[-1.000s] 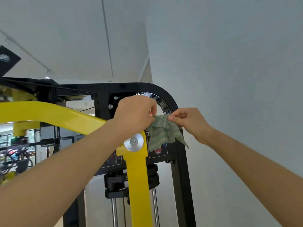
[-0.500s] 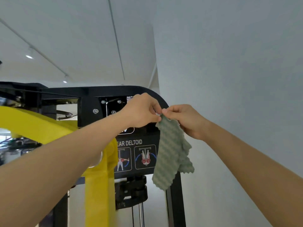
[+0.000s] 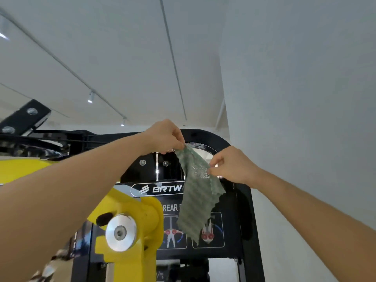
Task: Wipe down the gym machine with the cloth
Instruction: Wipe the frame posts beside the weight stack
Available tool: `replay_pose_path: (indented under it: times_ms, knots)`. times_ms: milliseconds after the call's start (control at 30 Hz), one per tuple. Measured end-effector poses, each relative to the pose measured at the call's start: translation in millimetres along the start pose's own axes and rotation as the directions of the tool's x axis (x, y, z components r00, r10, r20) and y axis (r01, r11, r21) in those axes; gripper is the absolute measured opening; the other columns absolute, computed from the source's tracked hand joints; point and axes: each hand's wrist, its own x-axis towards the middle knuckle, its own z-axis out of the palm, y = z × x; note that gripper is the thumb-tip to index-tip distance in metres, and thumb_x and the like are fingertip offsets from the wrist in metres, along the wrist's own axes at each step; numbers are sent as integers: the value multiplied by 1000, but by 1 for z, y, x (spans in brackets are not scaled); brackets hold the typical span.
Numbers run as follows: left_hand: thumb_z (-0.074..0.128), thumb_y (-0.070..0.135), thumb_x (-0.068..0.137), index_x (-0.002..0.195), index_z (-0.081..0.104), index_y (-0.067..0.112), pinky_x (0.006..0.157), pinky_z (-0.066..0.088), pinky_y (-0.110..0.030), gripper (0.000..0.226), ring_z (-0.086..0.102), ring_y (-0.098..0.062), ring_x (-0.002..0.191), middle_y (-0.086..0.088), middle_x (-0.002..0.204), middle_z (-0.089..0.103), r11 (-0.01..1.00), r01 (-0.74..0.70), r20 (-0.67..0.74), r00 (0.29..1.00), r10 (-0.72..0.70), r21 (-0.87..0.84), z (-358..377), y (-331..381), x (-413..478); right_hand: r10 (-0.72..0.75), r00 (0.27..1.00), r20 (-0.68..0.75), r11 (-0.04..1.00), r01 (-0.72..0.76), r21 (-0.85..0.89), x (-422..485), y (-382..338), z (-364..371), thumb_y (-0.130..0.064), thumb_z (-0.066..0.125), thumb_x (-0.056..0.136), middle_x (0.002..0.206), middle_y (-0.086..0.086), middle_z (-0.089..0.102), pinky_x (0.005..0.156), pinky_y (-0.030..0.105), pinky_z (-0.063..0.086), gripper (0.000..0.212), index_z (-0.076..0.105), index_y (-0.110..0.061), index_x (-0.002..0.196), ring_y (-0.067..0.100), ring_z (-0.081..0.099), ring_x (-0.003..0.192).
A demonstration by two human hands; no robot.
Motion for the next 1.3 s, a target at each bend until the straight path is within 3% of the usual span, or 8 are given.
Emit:
replay_pose_path:
  times_ms: [100, 267, 433, 600, 767, 933, 1100, 1300]
  knots:
    - [74, 12, 87, 82, 77, 14, 45, 38, -21, 6, 48, -16, 56, -7, 65, 62, 999, 51, -55, 997, -51, -5, -24, -23, 11, -15, 998, -53, 997, 11, -80, 23, -5, -2, -15, 73, 86, 59, -19, 60, 68, 22, 50, 9, 81, -19, 88, 0, 55, 55]
    - [71, 9, 90, 90, 74, 4, 40, 32, -18, 7, 46, -9, 43, -2, 60, 66, 970, 183, -110, 973, -203, -162, -61, -53, 26, 93, 985, -147, 976, -61, 210, 64, -40, -2, -5, 62, 96, 67, 13, 73, 43, 23, 52, 9, 71, -7, 94, 17, 66, 48]
    - [70, 3, 91, 91, 68, -3, 43, 54, -19, 7, 62, -13, 42, -11, 65, 74, 836, 227, -240, 891, -386, -500, -74, -76, 52, 60, 933, -355, 961, 41, 272, 118, -71, 14, -2, 70, 85, 83, 13, 76, 80, 37, 63, 17, 74, -16, 75, 24, 74, 75]
    - [67, -4, 90, 94, 68, -10, 52, 61, -29, 7, 73, -26, 61, -20, 82, 75, 739, 203, -265, 846, -463, -643, -75, -110, 73, -78, 955, -287, 993, 102, 67, 151, -85, 36, -11, 73, 85, 123, 8, 71, 107, 37, 47, 44, 67, -10, 129, 24, 64, 116]
    - [68, 5, 84, 73, 57, 5, 40, 39, -19, 16, 56, -19, 54, -9, 75, 60, 907, 320, -405, 817, -411, -274, -76, -141, 87, -202, 971, -125, 977, 190, -96, 174, -85, 58, -13, 78, 82, 130, 15, 64, 103, 45, 49, 57, 57, -1, 133, 31, 62, 117]
    - [74, 33, 87, 88, 57, 6, 65, 41, -28, 32, 52, -23, 82, -9, 92, 57, 949, 310, -199, 928, -316, -62, -72, -150, 94, -252, 966, 58, 945, 259, -201, 190, -87, 63, -21, 82, 81, 156, 6, 43, 114, 35, 38, 95, 26, -17, 158, 25, 47, 138]
    - [49, 62, 98, 147, 48, 11, 117, 31, -44, 70, 39, -27, 142, -5, 155, 43, 900, 273, 115, 938, -328, 341, -74, -146, 98, -209, 956, 208, 941, 254, -224, 196, -86, 56, -27, 77, 88, 132, 8, 62, 91, 27, 45, 62, 50, -27, 144, 23, 61, 113]
    - [76, 40, 88, 137, 60, 24, 106, 38, -34, 53, 48, -23, 129, -6, 145, 49, 961, 22, -41, 999, -12, 276, -81, -139, 95, -281, 947, 155, 929, 309, -204, 199, -82, 58, -32, 75, 90, 135, 2, 61, 98, 29, 43, 48, 61, -25, 135, 13, 56, 108]
